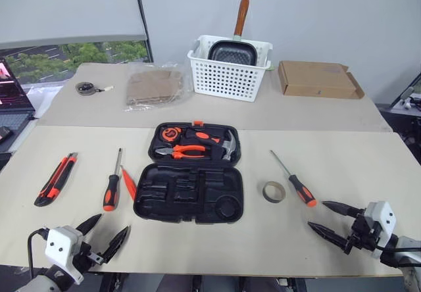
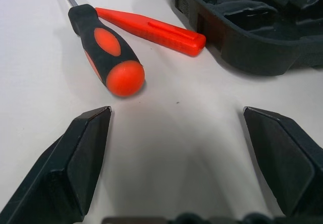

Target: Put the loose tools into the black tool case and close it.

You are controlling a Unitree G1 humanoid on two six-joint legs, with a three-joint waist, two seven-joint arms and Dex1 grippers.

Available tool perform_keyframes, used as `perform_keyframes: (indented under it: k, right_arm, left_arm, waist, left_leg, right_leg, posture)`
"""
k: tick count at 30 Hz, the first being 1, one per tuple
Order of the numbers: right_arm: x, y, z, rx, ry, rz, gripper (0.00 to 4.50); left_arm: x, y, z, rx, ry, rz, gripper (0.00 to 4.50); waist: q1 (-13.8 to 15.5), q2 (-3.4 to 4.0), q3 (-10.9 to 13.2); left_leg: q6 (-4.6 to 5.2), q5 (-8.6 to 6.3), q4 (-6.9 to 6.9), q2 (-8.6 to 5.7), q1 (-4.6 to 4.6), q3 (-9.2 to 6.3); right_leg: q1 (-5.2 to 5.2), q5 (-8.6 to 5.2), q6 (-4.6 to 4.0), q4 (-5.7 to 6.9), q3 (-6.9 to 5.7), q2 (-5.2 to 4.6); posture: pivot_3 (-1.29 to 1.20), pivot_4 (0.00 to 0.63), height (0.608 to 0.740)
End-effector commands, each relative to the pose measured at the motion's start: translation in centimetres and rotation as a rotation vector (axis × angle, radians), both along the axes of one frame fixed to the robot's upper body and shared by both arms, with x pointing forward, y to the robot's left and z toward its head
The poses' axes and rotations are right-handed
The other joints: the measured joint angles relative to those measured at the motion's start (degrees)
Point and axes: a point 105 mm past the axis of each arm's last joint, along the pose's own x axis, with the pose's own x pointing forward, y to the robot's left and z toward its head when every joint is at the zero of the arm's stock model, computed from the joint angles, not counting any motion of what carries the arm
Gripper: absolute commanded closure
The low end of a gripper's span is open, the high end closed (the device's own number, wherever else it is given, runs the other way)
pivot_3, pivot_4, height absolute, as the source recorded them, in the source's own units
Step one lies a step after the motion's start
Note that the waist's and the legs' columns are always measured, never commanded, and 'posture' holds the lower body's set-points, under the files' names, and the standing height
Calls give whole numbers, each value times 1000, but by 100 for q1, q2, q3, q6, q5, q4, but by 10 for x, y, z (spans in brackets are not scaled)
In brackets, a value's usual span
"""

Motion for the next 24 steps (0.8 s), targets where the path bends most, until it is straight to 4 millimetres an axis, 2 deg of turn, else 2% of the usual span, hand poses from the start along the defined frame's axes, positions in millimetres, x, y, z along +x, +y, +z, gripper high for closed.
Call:
perform_keyframes:
  k: [1,11,15,17,24]
  right_arm:
    - [2,-1,12,-7,-68,0,76]
    - [4,2,22,7,-99,28,76]
    - [8,3,48,29,-165,71,76]
    - [13,10,65,37,-199,127,76]
    - [25,59,105,54,-238,424,76]
  left_arm:
    - [0,2,7,20,-22,-15,0]
    - [-3,7,18,-16,-72,14,0]
    - [-8,4,39,-76,-143,57,0]
    - [-7,6,42,-103,-135,109,0]
    - [28,24,41,-55,-83,354,0]
  waist:
    - [0,0,0]
    - [-2,-2,0]
    - [-3,-4,2]
    - [-24,-7,4]
    - [11,-15,9]
  left_leg:
    - [0,0,0,0,0,1]
    - [2,-3,0,1,5,8]
    - [5,-6,-1,1,5,9]
    - [8,-8,0,1,3,15]
    - [7,-8,1,12,18,14]
  right_leg:
    - [0,0,0,0,0,0]
    - [-1,0,-1,0,9,-1]
    - [0,0,-1,-5,14,-2]
    - [0,0,-1,-7,17,-4]
    - [6,1,0,0,13,7]
  posture:
    - [0,150,700]
    - [0,150,700]
    - [0,150,700]
    - [0,150,700]
    - [0,150,700]
